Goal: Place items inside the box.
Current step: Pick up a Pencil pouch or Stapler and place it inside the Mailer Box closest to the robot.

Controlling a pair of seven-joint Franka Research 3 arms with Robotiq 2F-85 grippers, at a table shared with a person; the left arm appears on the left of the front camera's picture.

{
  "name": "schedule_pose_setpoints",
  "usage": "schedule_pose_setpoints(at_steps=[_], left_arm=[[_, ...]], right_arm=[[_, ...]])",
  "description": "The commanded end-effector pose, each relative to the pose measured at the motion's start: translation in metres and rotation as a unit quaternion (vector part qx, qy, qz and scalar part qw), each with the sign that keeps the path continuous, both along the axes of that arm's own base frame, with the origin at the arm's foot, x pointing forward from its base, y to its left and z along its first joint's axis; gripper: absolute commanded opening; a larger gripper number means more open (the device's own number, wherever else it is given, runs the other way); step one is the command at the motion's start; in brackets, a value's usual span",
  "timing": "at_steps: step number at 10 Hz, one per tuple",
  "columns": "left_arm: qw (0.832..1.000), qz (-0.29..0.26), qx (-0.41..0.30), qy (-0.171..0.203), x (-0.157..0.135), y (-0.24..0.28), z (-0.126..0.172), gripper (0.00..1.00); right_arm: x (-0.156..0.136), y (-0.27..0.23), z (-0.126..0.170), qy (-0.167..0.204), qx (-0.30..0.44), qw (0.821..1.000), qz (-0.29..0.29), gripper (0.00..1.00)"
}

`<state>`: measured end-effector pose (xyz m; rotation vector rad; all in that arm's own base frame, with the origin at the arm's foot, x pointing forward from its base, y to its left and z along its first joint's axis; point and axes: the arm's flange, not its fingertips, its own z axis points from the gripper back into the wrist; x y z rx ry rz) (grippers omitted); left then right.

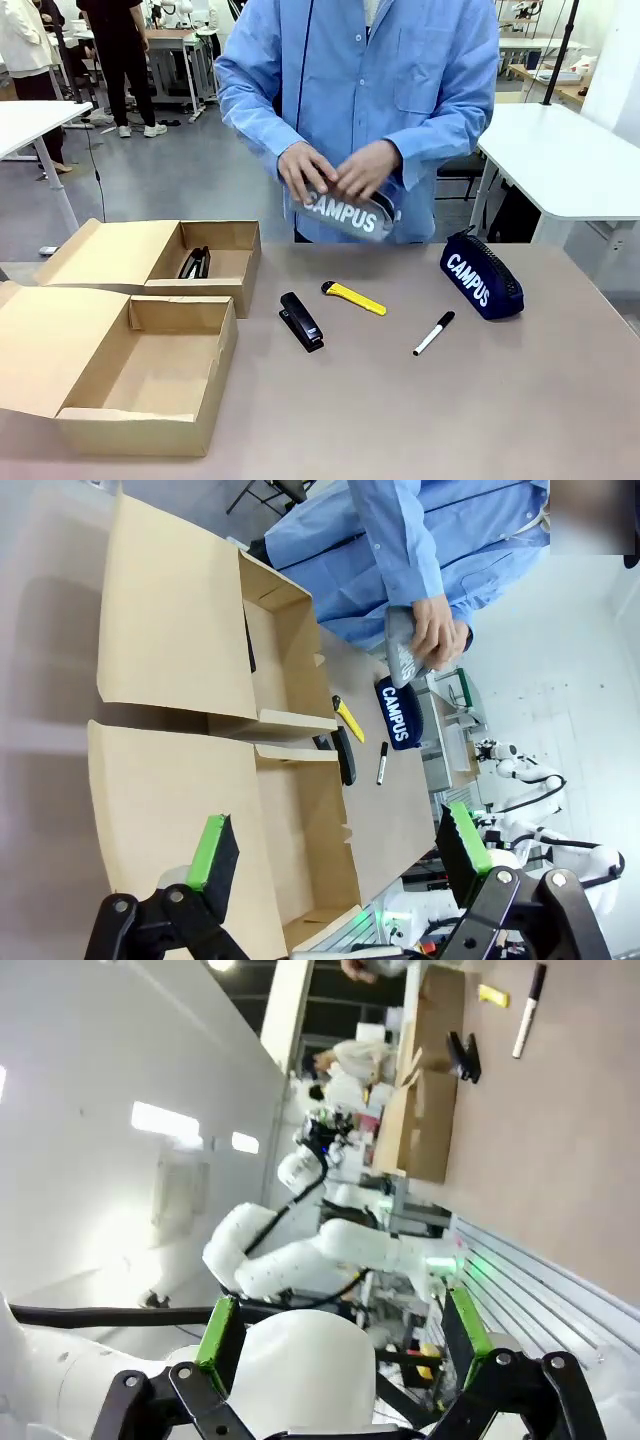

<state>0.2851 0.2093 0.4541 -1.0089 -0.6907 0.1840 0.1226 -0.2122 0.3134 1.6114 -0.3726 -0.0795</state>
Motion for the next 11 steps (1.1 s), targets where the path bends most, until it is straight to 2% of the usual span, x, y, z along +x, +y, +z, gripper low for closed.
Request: schedule_pose_setpoints(at_steps=[1, 7, 8, 9, 10, 11], left_arm=[[1.000, -0.001, -0.004, -0.017, 0.000, -0.001, -0.002, 1.00], [1.000, -0.001, -0.004, -0.017, 0.000, -0.001, -0.002, 1.00], [1.000, -0.001, -0.004, -0.017, 0.000, -0.001, -0.002, 1.00], [1.000, -0.001, -0.004, -0.017, 0.000, -0.001, -0.002, 1.00], [1.000, -0.001, -0.004, -0.017, 0.000, -0.001, -0.002, 1.00], [1.000, -0.001, -0.004, -0.017, 0.000, -0.001, -0.002, 1.00]], right_arm=[[0.007, 0.011, 0.036, -0.027, -0.053, 0.998, 0.028, 1.00], [0.007, 0.011, 0.036, -0.027, -0.053, 0.998, 0.028, 1.00], [0.012, 0.005, 0.038, -0.042, -0.053, 0.997, 0.029, 1.00], [0.016, 0.022, 0.047, -0.051, -0.085, 0.994, 0.051, 1.00], [0.026, 0.052, 0.062, -0.040, -0.161, 0.983, 0.082, 1.00], [0.039, 0.086, 0.076, -0.057, -0.220, 0.966, 0.125, 1.00]])
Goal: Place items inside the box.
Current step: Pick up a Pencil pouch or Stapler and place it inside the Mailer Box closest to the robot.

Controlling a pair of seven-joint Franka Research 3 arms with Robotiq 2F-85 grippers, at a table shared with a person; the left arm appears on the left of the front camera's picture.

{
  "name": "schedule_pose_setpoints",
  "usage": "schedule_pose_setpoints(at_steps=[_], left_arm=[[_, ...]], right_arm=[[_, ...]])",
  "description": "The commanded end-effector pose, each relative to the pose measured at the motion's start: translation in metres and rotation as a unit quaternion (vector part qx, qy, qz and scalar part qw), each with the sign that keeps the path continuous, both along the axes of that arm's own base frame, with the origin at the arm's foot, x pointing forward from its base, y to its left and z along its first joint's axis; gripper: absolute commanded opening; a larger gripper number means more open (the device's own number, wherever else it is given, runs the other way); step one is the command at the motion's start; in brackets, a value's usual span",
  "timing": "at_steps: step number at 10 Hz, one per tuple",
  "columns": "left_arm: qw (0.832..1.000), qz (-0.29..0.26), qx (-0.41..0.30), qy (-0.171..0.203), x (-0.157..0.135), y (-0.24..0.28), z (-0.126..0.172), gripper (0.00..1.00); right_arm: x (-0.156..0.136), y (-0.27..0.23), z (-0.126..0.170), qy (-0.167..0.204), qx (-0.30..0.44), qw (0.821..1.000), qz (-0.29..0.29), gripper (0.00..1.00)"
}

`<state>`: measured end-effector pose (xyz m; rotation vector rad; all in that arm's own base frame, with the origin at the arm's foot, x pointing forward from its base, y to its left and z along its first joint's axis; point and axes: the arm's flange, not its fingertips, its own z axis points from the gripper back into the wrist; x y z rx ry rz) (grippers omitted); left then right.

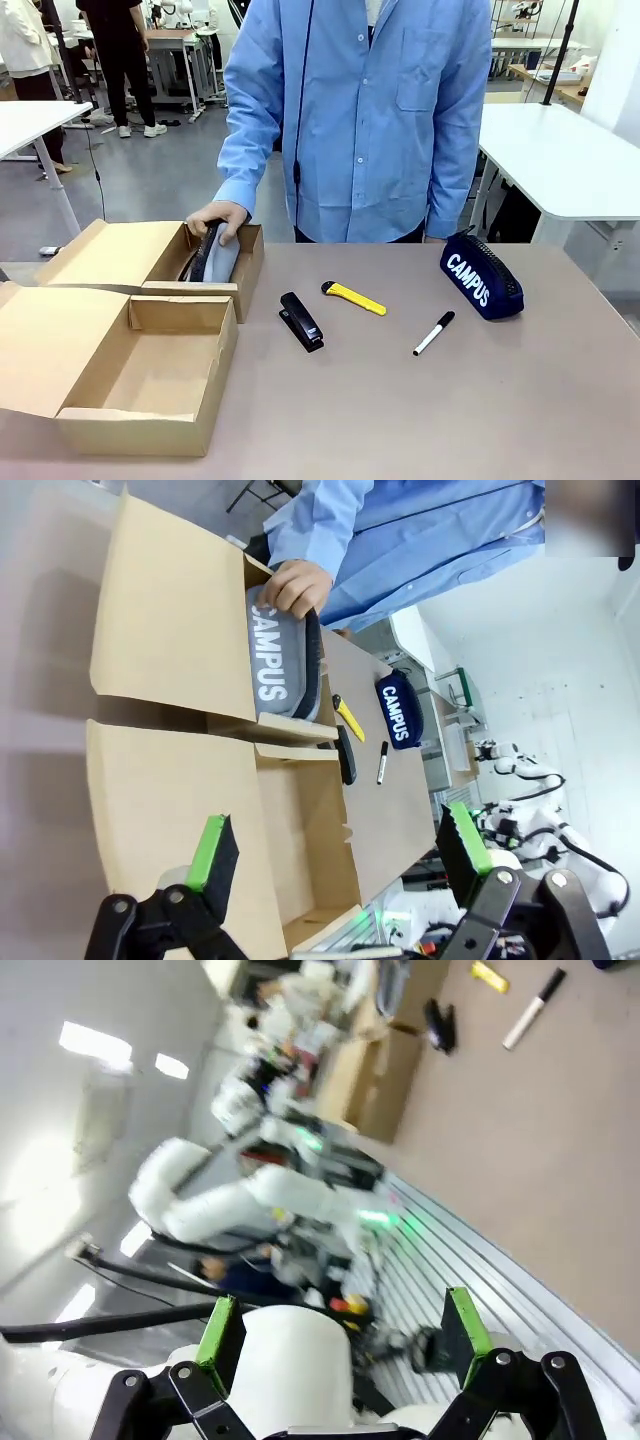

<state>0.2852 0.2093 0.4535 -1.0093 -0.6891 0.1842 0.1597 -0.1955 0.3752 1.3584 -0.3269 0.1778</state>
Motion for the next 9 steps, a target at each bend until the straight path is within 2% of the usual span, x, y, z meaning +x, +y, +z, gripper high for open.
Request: schedule_pose_setpoints(at_steps=[1, 2, 3, 5, 6, 7, 8, 9], left_arm=[[1.000, -0.001, -0.004, -0.017, 0.000, -0.001, -0.001, 1.00], [1.000, -0.001, -0.004, -0.017, 0.000, -0.001, -0.001, 1.00], [1.000, -0.001, -0.004, -0.017, 0.000, -0.001, -0.001, 1.00], [1.000, -0.001, -0.004, -0.017, 0.000, -0.001, -0.001, 1.00], [1.000, -0.001, -0.004, -0.017, 0.000, -0.001, -0.001, 1.00], [1.000, -0.001, -0.004, -0.017, 0.000, -0.001, -0.001, 1.00], [1.000, -0.001, -0.004, -0.017, 0.000, -0.001, -0.001, 1.00], [1.000, -0.001, -0.004, -0.017, 0.000, -0.001, -0.001, 1.00]], right_arm=[[0.017, 0.107, 0.026, 0.004, -0.145, 0.986, 0.081, 1.00], [0.030, 0.143, 0.035, -0.003, -0.193, 0.975, 0.109, 1.00], [0.041, 0.175, 0.040, 0.002, -0.268, 0.958, 0.104, 1.00], [0.040, 0.192, 0.042, 0.037, -0.433, 0.897, 0.080, 1.00], [0.023, 0.179, 0.053, 0.026, -0.431, 0.901, 0.040, 1.00], [0.089, 0.145, 0.097, 0.018, -0.361, 0.926, 0.106, 1.00], [0.089, 0.145, 0.097, 0.018, -0.361, 0.926, 0.106, 1.00], [0.085, 0.165, 0.110, 0.021, -0.421, 0.903, 0.088, 1.00]])
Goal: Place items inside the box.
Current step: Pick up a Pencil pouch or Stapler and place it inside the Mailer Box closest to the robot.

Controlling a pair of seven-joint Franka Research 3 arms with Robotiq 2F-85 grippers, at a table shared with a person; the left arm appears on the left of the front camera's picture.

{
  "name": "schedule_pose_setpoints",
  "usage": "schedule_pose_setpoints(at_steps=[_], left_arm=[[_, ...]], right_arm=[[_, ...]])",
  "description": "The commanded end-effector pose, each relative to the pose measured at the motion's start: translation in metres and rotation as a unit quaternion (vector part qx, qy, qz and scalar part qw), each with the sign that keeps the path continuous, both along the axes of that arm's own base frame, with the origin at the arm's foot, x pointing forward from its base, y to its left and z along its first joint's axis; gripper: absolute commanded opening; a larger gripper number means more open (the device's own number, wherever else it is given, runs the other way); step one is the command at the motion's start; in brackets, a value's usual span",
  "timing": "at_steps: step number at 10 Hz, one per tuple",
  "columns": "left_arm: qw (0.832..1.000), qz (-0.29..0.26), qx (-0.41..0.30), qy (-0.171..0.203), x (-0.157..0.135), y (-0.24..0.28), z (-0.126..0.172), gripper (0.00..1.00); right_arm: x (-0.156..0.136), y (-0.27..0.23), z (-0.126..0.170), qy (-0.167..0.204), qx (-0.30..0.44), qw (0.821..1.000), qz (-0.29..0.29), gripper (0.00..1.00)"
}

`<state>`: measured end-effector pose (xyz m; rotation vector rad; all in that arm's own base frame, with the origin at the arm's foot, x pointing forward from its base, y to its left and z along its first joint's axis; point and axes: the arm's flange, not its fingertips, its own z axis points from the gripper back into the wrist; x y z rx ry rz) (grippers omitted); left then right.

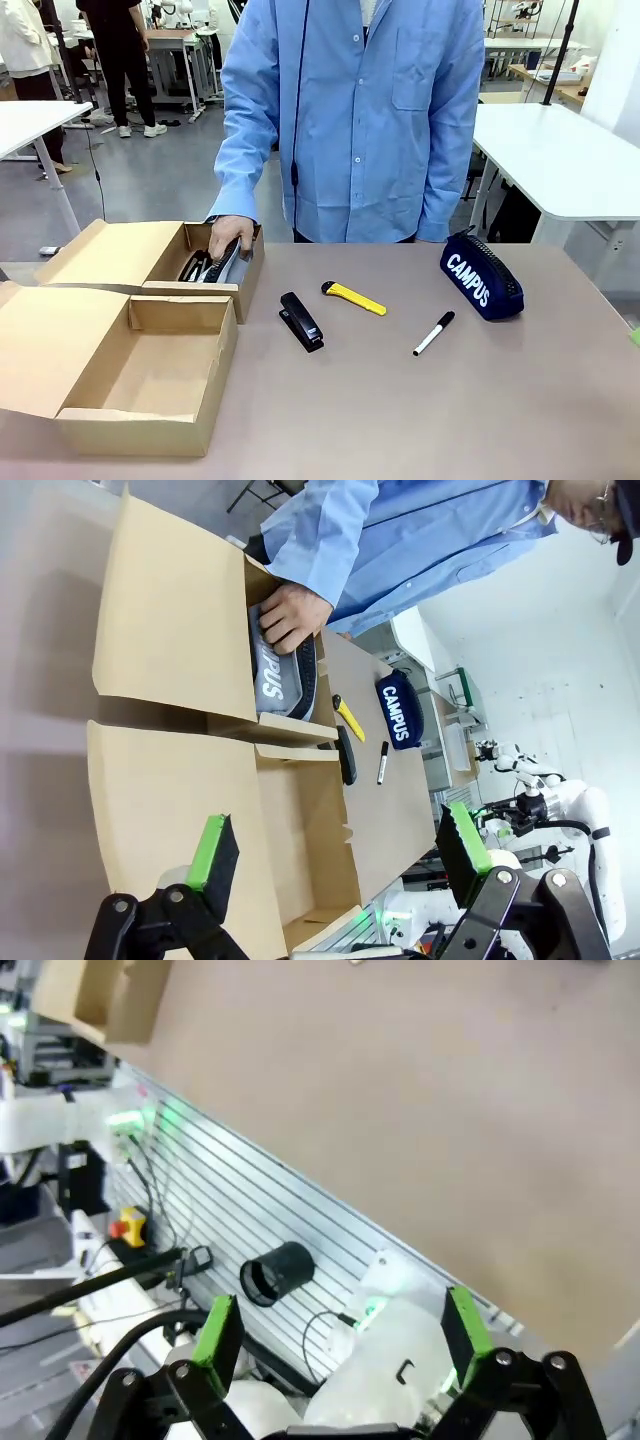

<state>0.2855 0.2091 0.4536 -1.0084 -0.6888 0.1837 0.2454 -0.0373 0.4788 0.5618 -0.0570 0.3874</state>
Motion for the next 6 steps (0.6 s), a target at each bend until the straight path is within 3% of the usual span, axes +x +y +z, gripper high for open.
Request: schedule_pose_setpoints(at_steps=[1, 3, 4, 6], left_arm=[[1.000, -0.001, -0.005, -0.017, 0.000, -0.001, -0.001, 1.00], [1.000, -0.001, -0.005, -0.017, 0.000, -0.001, -0.001, 1.00], [1.000, -0.001, -0.005, -0.017, 0.000, -0.001, -0.001, 1.00], [1.000, -0.001, -0.005, -0.017, 0.000, -0.001, -0.001, 1.00]], right_arm=[[0.000, 0.012, 0.005, 0.001, -0.029, 0.999, -0.015, 1.00], [0.047, 0.034, 0.001, -0.028, -0.069, 0.996, -0.051, 1.00], [0.088, 0.041, -0.008, -0.028, -0.098, 0.986, -0.132, 1.00], [0.156, 0.067, -0.034, -0.013, -0.102, 0.981, -0.161, 1.00]])
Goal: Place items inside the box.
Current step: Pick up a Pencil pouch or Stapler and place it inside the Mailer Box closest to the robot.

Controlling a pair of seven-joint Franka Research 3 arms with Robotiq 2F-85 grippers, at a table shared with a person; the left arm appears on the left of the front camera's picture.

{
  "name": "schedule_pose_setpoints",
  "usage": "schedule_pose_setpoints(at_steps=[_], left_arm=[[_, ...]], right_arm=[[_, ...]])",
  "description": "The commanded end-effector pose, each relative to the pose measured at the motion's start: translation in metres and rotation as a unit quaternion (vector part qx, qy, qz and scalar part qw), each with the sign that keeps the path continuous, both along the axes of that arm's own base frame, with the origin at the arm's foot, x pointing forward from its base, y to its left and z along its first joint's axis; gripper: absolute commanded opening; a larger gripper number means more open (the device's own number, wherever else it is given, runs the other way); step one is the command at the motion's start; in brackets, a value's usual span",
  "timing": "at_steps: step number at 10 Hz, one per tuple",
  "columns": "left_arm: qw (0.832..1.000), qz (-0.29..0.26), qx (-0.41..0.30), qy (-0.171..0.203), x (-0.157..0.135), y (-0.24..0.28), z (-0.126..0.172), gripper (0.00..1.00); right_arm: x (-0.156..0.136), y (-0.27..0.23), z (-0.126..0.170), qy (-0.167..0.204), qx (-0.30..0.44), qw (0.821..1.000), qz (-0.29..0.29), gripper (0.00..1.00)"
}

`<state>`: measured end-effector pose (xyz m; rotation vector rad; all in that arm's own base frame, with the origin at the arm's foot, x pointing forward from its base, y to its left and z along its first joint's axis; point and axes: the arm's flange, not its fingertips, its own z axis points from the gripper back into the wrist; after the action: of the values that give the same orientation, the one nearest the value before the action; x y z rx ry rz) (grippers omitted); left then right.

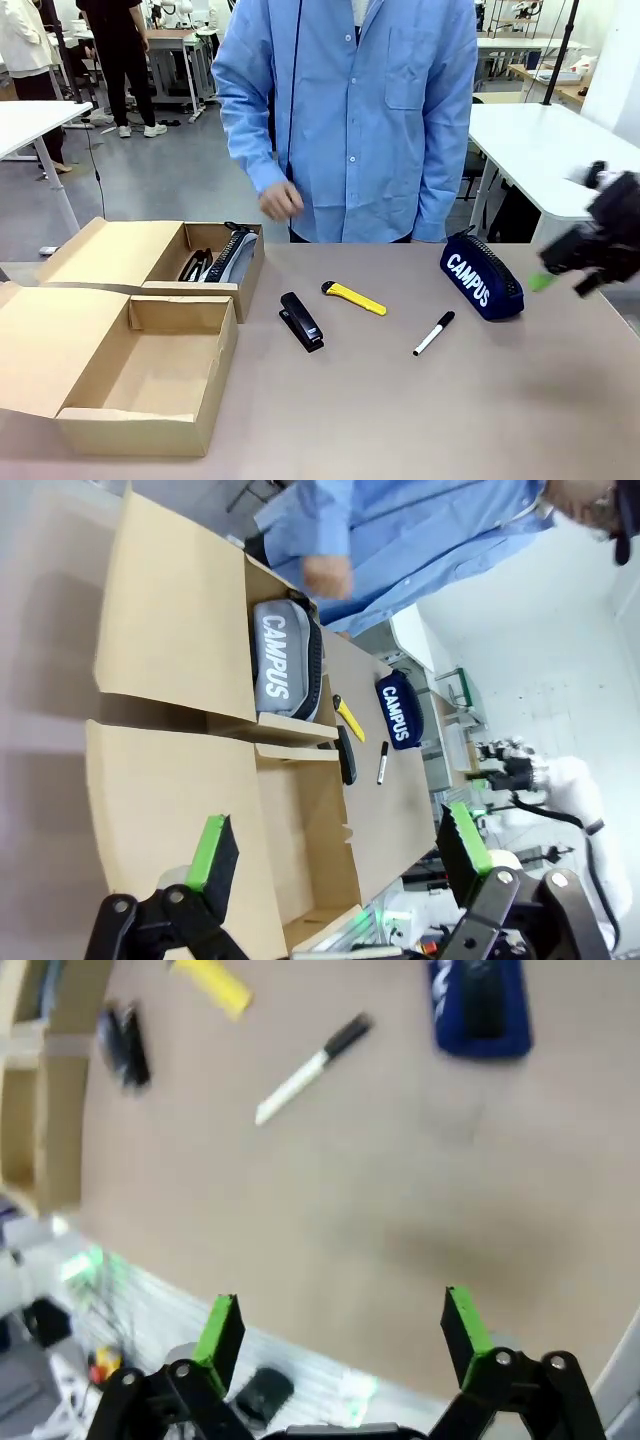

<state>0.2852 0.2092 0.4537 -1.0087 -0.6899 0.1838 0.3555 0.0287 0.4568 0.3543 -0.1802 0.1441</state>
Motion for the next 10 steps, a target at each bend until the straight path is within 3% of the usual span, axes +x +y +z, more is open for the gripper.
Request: schedule_pose_setpoints(at_steps=[1, 2, 3, 4, 5, 6, 7, 10], left_arm=[[1.000, -0.001, -0.004, -0.017, 0.000, -0.001, -0.001, 1.00], [1.000, -0.001, -0.004, -0.017, 0.000, -0.001, -0.001, 1.00], [1.000, -0.001, -0.004, -0.017, 0.000, -0.001, -0.001, 1.00], [1.000, -0.001, -0.004, -0.017, 0.000, -0.001, -0.001, 1.00], [1.000, -0.001, -0.004, -0.017, 0.000, -0.001, -0.001, 1.00], [1.000, -0.001, -0.004, -0.017, 0.000, -0.001, -0.001, 1.00], [1.000, -0.001, -0.004, -0.017, 0.000, -0.001, -0.001, 1.00], [1.000, -0.001, -0.004, -0.017, 0.000, -0.001, -0.001, 1.00]], right_arm=[[0.066, 0.017, -0.022, 0.035, 0.008, 0.999, -0.001, 1.00], [0.076, 0.019, -0.026, 0.025, 0.010, 0.999, -0.032, 1.00], [0.064, 0.008, -0.019, 0.035, 0.000, 0.998, -0.050, 1.00], [0.060, 0.025, -0.037, 0.018, 0.000, 1.000, -0.018, 1.00], [0.060, 0.025, -0.037, 0.018, 0.000, 1.000, -0.018, 1.00], [0.075, 0.017, -0.043, 0.029, 0.004, 0.999, -0.028, 1.00], [0.094, 0.010, -0.047, 0.037, -0.020, 0.996, -0.076, 1.00], [0.128, -0.001, -0.043, -0.049, -0.055, 0.992, -0.104, 1.00]])
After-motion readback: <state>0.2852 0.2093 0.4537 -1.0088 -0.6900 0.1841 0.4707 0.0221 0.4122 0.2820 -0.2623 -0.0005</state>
